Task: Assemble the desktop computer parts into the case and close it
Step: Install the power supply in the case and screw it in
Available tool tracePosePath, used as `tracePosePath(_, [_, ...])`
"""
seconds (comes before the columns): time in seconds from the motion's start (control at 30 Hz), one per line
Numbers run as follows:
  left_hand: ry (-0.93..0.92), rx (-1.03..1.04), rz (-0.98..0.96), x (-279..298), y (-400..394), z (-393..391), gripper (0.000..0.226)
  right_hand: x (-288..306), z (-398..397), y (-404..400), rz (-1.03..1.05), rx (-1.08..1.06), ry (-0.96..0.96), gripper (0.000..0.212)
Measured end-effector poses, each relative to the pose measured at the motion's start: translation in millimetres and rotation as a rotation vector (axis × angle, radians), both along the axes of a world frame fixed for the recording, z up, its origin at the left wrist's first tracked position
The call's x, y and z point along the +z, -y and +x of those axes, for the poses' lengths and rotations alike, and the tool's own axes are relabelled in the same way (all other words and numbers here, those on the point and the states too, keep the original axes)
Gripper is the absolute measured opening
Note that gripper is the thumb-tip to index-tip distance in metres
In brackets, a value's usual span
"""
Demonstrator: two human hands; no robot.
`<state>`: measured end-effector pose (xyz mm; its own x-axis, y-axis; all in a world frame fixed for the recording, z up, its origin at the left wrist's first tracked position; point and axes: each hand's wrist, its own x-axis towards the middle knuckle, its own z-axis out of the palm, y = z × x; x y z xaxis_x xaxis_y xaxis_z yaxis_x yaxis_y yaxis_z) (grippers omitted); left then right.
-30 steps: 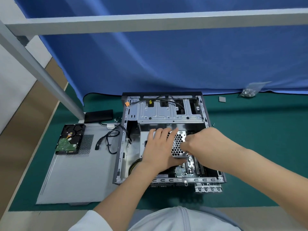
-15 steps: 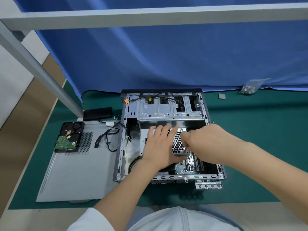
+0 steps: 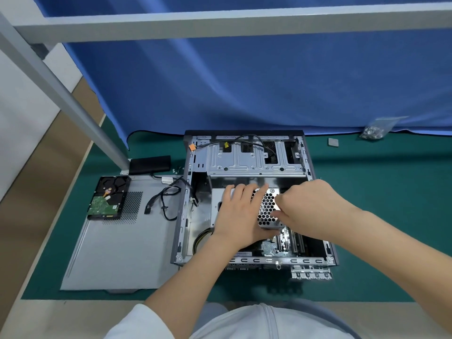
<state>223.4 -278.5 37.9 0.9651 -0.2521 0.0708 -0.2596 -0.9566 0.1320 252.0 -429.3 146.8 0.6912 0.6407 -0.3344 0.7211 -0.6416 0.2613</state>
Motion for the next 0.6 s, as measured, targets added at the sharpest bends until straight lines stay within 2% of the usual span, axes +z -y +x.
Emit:
tracePosePath(0.13, [-0.006, 0.001, -0.003, 1.1, -0.6, 0.0, 0.108, 3.4, 3.5, 7.9, -0.010, 0.022, -0.124, 0.016])
tracePosePath(0.3, [0.011, -0.002, -0.020, 0.2, 0.4, -0.9, 0.107, 0.7, -0.5, 8.6, 0.022, 0.067, -0.038, 0.018])
tracePosePath(0.4, [0.011, 0.000, -0.015, 0.6, 0.8, -0.6, 0.106, -2.2, -0.6, 5.5, 0.055, 0.025, -0.058, 0.012])
tracePosePath(0.6, [-0.019, -0.001, 0.028, 1.8, 0.3, 0.0, 0.107, 1.4, 3.1, 2.9, 0.177, -0.160, -0.157, 0.023])
